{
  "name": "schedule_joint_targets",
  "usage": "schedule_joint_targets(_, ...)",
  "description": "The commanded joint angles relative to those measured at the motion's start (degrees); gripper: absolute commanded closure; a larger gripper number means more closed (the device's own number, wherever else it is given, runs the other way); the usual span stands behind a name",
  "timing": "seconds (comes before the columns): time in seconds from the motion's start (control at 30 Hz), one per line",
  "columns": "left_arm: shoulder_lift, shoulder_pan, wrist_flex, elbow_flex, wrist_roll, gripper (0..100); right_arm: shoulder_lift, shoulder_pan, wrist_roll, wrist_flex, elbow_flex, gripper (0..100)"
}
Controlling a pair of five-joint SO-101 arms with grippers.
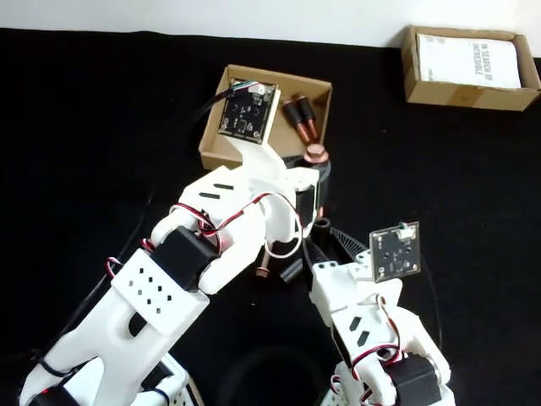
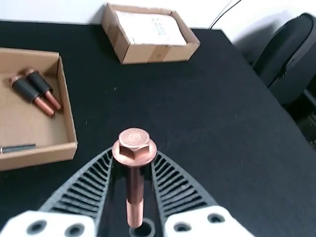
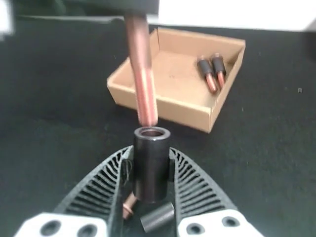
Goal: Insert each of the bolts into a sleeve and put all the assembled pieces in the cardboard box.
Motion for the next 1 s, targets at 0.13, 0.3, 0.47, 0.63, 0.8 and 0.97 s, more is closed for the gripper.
schedule_joint_targets(0.13, -0.04, 2.42, 0.0, -3.03, 0.09, 99, -0.4, 0.4, 4.13, -4.18, 3.12, 99.2)
schedule_joint_targets(0.3, -0.04, 2.59, 0.09, -2.95, 0.09, 99, -0.4, 0.4, 4.48, -5.32, 4.18, 99.2)
schedule_joint_targets(0.47, -0.04, 2.59, 0.7, -2.86, -0.18, 99, 0.04, 0.57, 4.66, -7.78, 4.18, 99.2)
schedule_joint_targets(0.63, -0.04, 1.98, 1.32, -3.12, -0.35, 99, -0.13, 0.57, 4.66, -7.78, 4.18, 99.2)
schedule_joint_targets(0.8, -0.04, -1.45, 0.62, -4.26, -0.35, 99, -0.13, 0.57, 4.66, -7.69, 4.18, 99.2)
schedule_joint_targets(0.97, -0.04, -1.98, 0.79, -4.26, -0.35, 99, -0.13, 0.57, 4.66, -7.69, 4.18, 99.2)
